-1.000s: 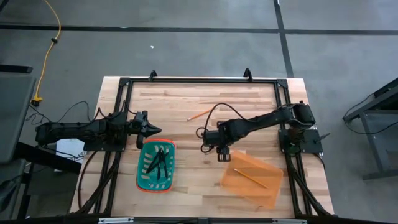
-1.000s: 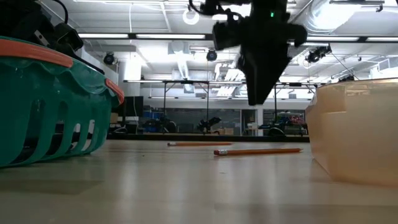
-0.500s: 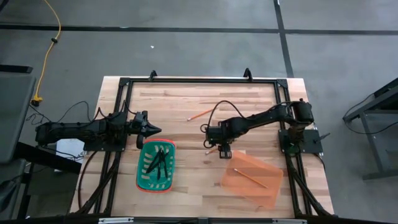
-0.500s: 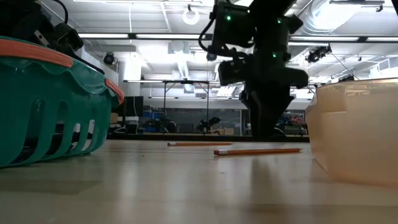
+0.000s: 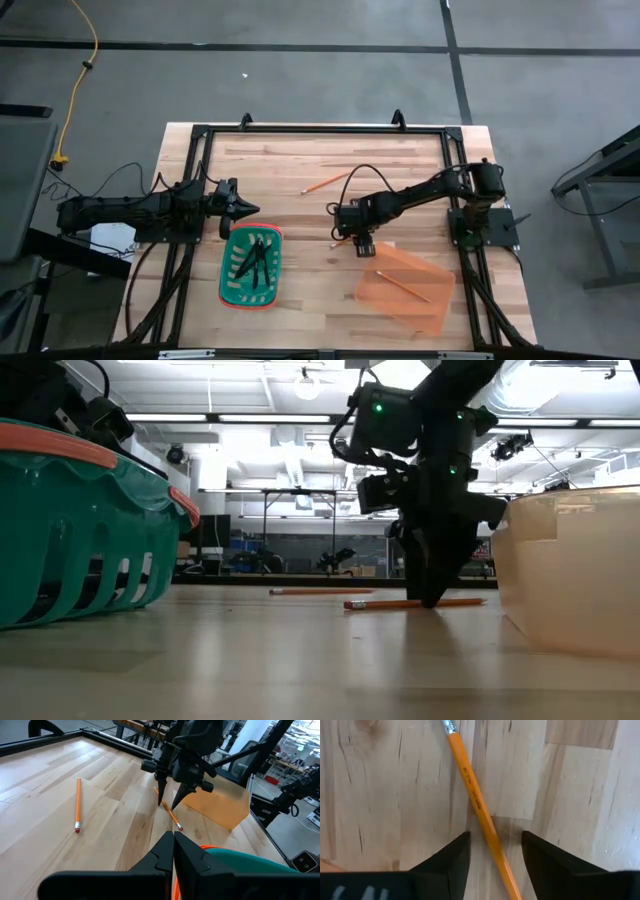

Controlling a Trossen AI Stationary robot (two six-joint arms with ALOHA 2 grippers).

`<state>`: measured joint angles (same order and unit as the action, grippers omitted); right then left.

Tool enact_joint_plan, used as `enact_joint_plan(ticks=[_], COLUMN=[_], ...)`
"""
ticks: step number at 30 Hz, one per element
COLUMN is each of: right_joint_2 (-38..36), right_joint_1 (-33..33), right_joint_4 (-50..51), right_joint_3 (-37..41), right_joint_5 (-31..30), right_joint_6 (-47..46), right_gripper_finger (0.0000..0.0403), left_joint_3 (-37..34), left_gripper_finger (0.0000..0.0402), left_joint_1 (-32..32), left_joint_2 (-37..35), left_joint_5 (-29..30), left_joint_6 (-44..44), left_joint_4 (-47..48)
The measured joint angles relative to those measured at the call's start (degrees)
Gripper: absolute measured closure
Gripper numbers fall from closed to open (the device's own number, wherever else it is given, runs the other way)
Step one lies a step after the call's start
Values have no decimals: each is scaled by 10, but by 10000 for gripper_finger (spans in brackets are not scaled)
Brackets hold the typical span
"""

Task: Sort pens & pencils
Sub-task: Put the yellow pencil into the orange bin

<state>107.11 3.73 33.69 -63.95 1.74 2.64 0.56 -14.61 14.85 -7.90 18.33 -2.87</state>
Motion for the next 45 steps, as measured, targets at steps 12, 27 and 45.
enact_joint_plan(ticks=[12,27,45], right_joint_2=[-2,5,2], right_joint_1=[0,0,27], right_joint_4=[-17,66,377], right_joint_3=[19,-56,-344], right_joint_5=[0,-19,-31], right_joint_6=[15,17,-69], right_gripper_finger=[375,400,402], left_joint_3=[0,0,0], left_gripper_finger=[401,401,401], left_joint_1=[0,0,0], left_joint_2=[0,0,0], left_joint_5=[0,0,0], left_joint_6=[0,0,0], left_joint_4=[0,0,0])
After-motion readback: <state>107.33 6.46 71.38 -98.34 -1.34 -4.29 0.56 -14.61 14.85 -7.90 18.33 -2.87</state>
